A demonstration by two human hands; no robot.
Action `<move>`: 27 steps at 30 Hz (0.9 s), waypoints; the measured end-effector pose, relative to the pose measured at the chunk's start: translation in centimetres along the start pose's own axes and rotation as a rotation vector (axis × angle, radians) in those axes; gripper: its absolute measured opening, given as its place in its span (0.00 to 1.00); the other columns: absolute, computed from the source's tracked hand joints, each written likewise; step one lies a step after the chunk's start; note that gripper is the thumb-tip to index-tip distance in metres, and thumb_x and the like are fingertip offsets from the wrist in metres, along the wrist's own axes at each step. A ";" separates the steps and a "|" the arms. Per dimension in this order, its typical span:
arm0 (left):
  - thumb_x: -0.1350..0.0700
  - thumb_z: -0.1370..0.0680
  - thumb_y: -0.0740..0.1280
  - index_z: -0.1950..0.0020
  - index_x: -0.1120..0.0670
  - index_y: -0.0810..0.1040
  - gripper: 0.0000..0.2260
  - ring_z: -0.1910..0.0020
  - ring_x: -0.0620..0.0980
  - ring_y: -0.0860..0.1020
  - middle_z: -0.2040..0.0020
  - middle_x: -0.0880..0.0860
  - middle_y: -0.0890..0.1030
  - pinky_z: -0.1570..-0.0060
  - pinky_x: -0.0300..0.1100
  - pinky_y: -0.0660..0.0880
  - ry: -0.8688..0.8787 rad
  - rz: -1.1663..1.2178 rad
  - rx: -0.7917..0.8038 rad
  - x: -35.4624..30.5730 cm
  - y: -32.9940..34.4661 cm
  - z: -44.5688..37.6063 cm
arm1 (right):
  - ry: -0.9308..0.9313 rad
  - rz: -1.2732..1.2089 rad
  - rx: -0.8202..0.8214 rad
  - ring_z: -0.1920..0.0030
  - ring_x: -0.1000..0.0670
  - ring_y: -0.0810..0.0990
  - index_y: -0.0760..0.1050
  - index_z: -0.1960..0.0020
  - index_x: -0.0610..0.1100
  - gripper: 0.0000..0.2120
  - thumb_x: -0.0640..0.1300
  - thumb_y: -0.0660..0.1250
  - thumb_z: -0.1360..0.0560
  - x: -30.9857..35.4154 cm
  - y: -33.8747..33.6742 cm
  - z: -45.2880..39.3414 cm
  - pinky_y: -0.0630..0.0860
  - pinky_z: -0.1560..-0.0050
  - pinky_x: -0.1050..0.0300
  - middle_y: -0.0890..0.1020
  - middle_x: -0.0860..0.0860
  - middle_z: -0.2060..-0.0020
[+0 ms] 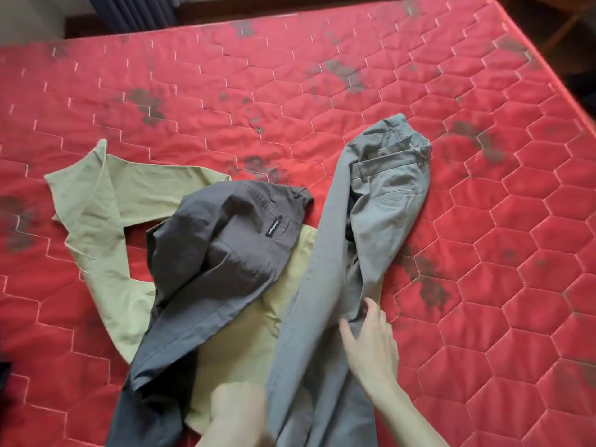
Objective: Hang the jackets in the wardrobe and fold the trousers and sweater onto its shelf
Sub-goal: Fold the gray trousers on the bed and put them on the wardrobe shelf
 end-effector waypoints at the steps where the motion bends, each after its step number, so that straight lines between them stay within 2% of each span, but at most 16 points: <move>1: 0.40 0.20 0.64 0.29 0.53 0.77 0.25 0.31 0.52 0.79 0.31 0.51 0.81 0.36 0.43 0.73 -0.022 -0.018 -0.003 -0.2 -1.3 -0.4 | 0.021 -0.017 -0.025 0.30 0.42 0.73 0.64 0.23 0.44 0.29 0.52 0.68 0.19 -0.2 -0.5 -0.6 0.70 0.32 0.47 0.76 0.46 0.30; 3: 0.34 0.21 0.61 0.30 0.52 0.74 0.27 0.32 0.54 0.78 0.32 0.53 0.79 0.38 0.45 0.74 -0.084 0.017 -0.153 -1.0 -5.0 -2.0 | 0.055 -0.057 -0.080 0.33 0.40 0.75 0.65 0.25 0.43 0.28 0.52 0.69 0.20 -0.4 -1.6 -2.3 0.71 0.35 0.45 0.78 0.45 0.34; 6: 0.36 0.17 0.56 0.35 0.51 0.67 0.21 0.35 0.54 0.75 0.37 0.52 0.76 0.43 0.47 0.74 -0.119 0.150 -0.561 -2.5 -12.4 -4.2 | 0.064 -0.071 -0.156 0.34 0.38 0.74 0.66 0.25 0.42 0.30 0.54 0.70 0.21 0.2 -3.5 -5.3 0.71 0.37 0.43 0.77 0.44 0.34; 9: 0.40 0.17 0.59 0.31 0.54 0.67 0.22 0.35 0.57 0.73 0.37 0.54 0.74 0.43 0.51 0.73 -0.045 0.415 -0.750 -4.9 -18.0 -7.5 | 0.028 -0.021 -0.213 0.31 0.39 0.71 0.63 0.23 0.44 0.35 0.59 0.70 0.22 1.8 -5.6 -8.7 0.68 0.34 0.43 0.74 0.43 0.30; 12: 0.44 0.16 0.61 0.22 0.57 0.62 0.27 0.32 0.61 0.71 0.32 0.58 0.71 0.38 0.56 0.71 -0.017 0.613 -0.705 -6.6 -21.5 -12.0 | -0.061 0.107 -0.228 0.29 0.41 0.70 0.59 0.20 0.45 0.41 0.64 0.69 0.24 3.9 -7.1 -12.0 0.69 0.32 0.44 0.70 0.46 0.27; 14: 0.49 0.16 0.62 0.23 0.59 0.62 0.25 0.32 0.64 0.71 0.31 0.60 0.71 0.35 0.56 0.69 -0.019 0.635 -0.643 -7.1 -22.6 -14.5 | -0.110 0.188 -0.215 0.29 0.42 0.70 0.58 0.20 0.45 0.43 0.65 0.69 0.25 5.2 -7.4 -13.7 0.69 0.34 0.45 0.68 0.47 0.27; 17: 0.58 0.17 0.62 0.34 0.59 0.69 0.12 0.36 0.66 0.75 0.36 0.62 0.74 0.38 0.58 0.71 -0.012 0.583 -0.650 -7.0 -23.0 -16.1 | -0.135 0.257 -0.196 0.30 0.42 0.70 0.57 0.20 0.46 0.43 0.64 0.69 0.26 6.3 -7.4 -15.5 0.70 0.35 0.46 0.68 0.46 0.29; 20: 0.63 0.19 0.60 0.45 0.58 0.71 0.04 0.46 0.68 0.78 0.47 0.65 0.80 0.49 0.58 0.74 0.058 0.578 -0.679 -6.6 -22.4 -15.9 | -0.146 0.287 -0.190 0.30 0.41 0.70 0.56 0.19 0.46 0.42 0.61 0.70 0.24 6.2 -6.9 -15.8 0.71 0.35 0.45 0.67 0.45 0.29; 22: 0.63 0.22 0.61 0.52 0.55 0.68 0.04 0.50 0.68 0.77 0.54 0.64 0.78 0.57 0.54 0.71 0.103 0.565 -0.663 -6.4 -21.7 -15.4 | -0.150 0.279 -0.187 0.29 0.40 0.68 0.54 0.18 0.46 0.42 0.60 0.68 0.24 5.7 -6.5 -15.5 0.70 0.33 0.45 0.64 0.44 0.26; 24: 0.63 0.24 0.62 0.56 0.55 0.66 0.06 0.50 0.68 0.77 0.55 0.62 0.76 0.58 0.51 0.69 0.119 0.520 -0.567 -5.9 -20.7 -14.7 | -0.141 0.265 -0.187 0.26 0.40 0.66 0.53 0.17 0.46 0.43 0.62 0.67 0.24 5.2 -6.1 -14.7 0.69 0.32 0.44 0.61 0.43 0.22; 27: 0.63 0.29 0.65 0.62 0.55 0.67 0.08 0.52 0.65 0.81 0.56 0.62 0.82 0.55 0.52 0.77 0.131 0.503 -0.354 -4.9 -18.7 -13.3 | -0.139 0.272 -0.188 0.23 0.39 0.63 0.52 0.16 0.45 0.44 0.64 0.65 0.23 4.7 -5.7 -13.4 0.65 0.28 0.44 0.56 0.41 0.19</move>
Point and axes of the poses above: each hand's wrist, its own z-axis away from the middle knuckle, its own y-axis out of the palm, x = y × z, the point moved 7 cm from there along -z, towards the middle knuckle
